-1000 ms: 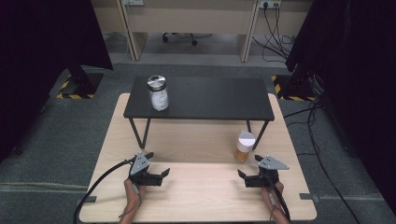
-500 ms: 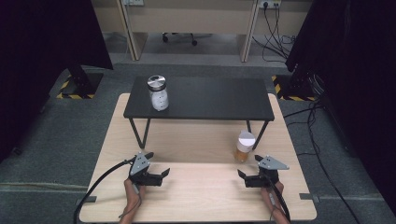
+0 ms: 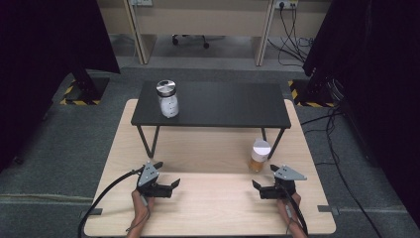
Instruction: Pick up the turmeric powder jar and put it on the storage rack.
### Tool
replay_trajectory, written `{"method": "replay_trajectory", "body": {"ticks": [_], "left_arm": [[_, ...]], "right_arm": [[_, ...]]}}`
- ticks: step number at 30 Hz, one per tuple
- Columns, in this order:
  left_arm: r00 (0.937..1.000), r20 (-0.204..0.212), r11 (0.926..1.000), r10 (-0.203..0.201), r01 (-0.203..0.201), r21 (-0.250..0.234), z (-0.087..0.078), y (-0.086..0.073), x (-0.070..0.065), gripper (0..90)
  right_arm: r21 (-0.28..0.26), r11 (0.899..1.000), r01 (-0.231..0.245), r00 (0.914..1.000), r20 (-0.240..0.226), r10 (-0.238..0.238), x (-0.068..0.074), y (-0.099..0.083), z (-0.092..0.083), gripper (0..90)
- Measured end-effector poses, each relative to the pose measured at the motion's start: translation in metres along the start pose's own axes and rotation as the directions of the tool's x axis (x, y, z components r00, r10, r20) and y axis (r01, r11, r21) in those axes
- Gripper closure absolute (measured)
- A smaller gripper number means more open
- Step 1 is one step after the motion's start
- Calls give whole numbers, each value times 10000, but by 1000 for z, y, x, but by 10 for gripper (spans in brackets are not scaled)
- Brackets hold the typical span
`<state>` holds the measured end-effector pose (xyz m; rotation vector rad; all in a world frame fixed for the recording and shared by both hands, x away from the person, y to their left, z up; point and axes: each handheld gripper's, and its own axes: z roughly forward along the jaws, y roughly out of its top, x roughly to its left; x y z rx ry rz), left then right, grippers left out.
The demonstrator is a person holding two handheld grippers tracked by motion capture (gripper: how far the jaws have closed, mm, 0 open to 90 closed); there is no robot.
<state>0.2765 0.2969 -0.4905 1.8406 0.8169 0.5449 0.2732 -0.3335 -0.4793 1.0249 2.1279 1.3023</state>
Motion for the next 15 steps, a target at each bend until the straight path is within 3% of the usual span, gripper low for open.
{"method": "replay_trajectory", "body": {"ticks": [15], "left_arm": [[10000,-2,10000,17,-17,-7,0,0,0,31]], "right_arm": [[23,10000,-95,10000,20,95,-1,1,0,12]]}}
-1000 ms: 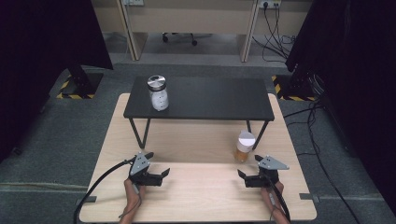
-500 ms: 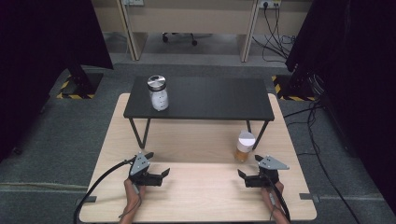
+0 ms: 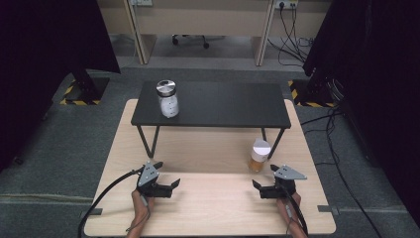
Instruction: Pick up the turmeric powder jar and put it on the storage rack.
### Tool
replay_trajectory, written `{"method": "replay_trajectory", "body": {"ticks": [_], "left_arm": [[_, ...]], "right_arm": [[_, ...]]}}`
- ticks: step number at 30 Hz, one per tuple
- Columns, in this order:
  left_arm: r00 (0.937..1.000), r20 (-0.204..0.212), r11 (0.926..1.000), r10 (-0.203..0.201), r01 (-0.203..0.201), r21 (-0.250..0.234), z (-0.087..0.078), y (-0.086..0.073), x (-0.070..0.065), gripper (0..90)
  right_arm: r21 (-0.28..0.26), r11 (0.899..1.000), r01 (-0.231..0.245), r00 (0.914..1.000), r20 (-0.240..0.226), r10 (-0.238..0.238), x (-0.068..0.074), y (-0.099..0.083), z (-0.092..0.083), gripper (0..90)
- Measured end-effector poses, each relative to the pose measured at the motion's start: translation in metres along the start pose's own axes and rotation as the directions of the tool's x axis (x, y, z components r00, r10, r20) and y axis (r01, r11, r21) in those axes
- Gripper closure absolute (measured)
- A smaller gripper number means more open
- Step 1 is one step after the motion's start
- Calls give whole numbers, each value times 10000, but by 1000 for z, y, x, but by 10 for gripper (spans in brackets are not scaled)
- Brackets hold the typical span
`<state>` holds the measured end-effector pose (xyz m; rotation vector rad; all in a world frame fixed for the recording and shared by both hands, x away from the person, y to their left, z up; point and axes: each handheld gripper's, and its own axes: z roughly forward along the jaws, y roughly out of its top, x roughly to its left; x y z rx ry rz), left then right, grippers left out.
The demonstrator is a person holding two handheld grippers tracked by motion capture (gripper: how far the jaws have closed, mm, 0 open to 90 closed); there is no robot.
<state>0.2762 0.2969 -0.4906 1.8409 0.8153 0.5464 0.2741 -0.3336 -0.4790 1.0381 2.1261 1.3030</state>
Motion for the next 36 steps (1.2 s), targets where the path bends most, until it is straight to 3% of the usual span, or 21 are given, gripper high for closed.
{"method": "replay_trajectory", "body": {"ticks": [9,14,16,20,22,31,36], "left_arm": [[10000,2,10000,4,-4,-2,0,0,0,31],[10000,7,10000,14,-14,-12,0,0,0,30],[10000,19,10000,15,-15,-15,0,0,0,30],[10000,28,10000,19,-19,-19,0,0,0,30],[10000,30,10000,16,-16,-6,0,0,0,30],[10000,30,10000,25,-25,-1,0,0,0,29],[10000,19,10000,25,-25,3,0,0,0,29]], "right_arm": [[-51,9995,-313,9992,229,315,1,0,2,12],[-197,9973,-705,9974,158,709,-2,0,4,12],[-249,9956,-901,9952,362,910,1,3,4,14],[-656,9931,-969,9943,377,995,2,1,0,15],[-890,9883,-1237,9909,426,1279,4,1,-3,19],[-800,9883,-1302,9889,614,1353,15,11,-9,23],[-983,9907,-938,9919,767,1016,19,12,-17,23]]}}
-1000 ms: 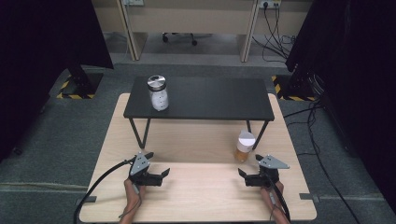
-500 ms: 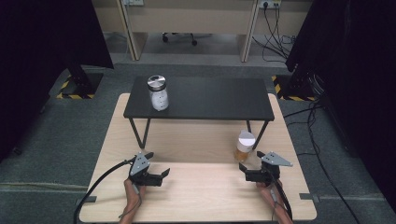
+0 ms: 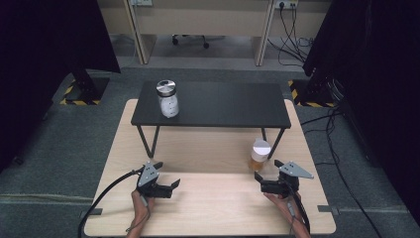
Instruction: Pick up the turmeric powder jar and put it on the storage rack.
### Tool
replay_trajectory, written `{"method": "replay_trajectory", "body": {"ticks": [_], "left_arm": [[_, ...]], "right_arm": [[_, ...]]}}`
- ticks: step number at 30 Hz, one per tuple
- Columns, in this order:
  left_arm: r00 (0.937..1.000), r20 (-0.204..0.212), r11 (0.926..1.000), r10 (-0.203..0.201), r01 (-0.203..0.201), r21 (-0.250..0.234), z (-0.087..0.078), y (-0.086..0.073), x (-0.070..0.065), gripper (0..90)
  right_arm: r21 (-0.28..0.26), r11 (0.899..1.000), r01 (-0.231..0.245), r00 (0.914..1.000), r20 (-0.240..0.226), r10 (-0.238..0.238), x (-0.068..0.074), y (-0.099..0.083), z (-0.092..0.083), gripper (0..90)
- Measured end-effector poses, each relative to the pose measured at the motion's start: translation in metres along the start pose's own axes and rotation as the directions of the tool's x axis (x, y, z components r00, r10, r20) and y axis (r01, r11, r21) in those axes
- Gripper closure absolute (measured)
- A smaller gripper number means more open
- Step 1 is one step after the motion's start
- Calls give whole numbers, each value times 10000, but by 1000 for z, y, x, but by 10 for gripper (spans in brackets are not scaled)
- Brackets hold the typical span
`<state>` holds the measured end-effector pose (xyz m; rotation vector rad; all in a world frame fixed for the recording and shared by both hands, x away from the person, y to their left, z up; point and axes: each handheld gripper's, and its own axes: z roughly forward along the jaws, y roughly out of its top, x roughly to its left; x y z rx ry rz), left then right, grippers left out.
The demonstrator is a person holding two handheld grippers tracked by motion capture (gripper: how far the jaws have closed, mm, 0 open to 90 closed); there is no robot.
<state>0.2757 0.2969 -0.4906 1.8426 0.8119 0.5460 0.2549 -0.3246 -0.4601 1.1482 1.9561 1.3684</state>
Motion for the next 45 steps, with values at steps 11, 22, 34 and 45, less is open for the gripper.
{"method": "replay_trajectory", "body": {"ticks": [11,22,34,45], "left_arm": [[10000,-6,10000,43,-43,-4,0,0,0,29],[10000,-18,10000,72,-72,2,0,0,0,28],[10000,-23,10000,58,-58,-11,0,0,-1,27],[9999,-70,10000,79,-79,17,-1,0,-2,25]], "right_arm": [[-250,9992,301,9992,251,-295,7,6,-5,27],[-297,9990,340,9988,356,-329,7,16,5,33],[-246,9989,400,9968,696,-382,10,24,28,117],[-247,9994,233,9955,928,-209,10,29,45,125]]}}
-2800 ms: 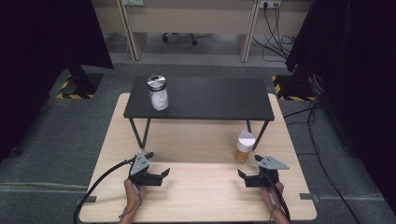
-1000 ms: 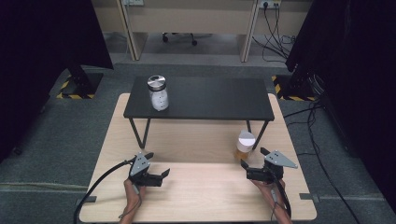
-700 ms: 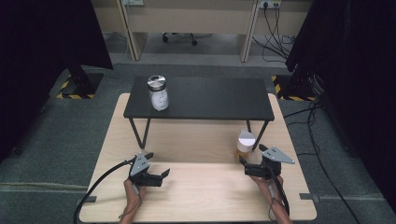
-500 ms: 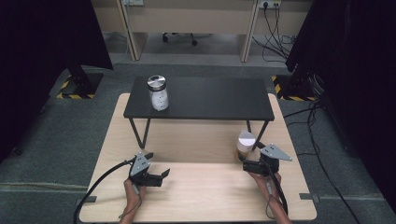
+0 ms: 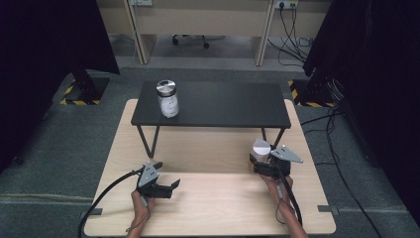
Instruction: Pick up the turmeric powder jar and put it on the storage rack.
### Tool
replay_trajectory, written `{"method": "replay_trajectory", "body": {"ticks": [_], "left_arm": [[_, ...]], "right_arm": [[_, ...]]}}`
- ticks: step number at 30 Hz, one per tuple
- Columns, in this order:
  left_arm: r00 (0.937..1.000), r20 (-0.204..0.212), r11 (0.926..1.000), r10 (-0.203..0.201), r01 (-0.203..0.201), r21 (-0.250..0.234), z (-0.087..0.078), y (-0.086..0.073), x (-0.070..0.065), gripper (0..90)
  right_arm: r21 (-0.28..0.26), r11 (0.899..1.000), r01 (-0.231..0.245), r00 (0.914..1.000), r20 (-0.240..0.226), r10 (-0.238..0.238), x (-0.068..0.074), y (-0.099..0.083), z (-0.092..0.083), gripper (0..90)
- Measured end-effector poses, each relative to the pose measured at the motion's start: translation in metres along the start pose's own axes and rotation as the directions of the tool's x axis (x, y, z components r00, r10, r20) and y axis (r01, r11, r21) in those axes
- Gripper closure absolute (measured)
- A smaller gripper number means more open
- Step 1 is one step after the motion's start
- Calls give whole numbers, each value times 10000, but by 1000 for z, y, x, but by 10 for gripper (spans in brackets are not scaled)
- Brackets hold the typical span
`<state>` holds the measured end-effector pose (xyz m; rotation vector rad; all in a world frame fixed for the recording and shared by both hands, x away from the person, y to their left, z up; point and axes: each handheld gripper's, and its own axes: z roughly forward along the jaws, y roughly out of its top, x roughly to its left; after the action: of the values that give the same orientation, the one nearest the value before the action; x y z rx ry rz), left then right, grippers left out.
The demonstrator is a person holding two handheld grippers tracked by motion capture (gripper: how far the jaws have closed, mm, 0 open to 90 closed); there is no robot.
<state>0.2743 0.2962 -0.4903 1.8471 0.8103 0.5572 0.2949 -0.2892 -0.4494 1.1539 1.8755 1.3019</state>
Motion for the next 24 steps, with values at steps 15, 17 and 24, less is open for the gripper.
{"method": "replay_trajectory", "body": {"ticks": [15,17,24], "left_arm": [[10000,4,10000,1,-1,11,0,0,0,23],[10000,5,10000,3,-3,3,0,0,0,23],[10000,8,10000,19,-19,16,0,0,1,23]], "right_arm": [[310,9994,149,9991,401,-162,9,5,12,306],[329,9993,191,9990,407,-205,9,5,12,307],[326,9992,226,9997,103,-230,11,7,5,308]]}}
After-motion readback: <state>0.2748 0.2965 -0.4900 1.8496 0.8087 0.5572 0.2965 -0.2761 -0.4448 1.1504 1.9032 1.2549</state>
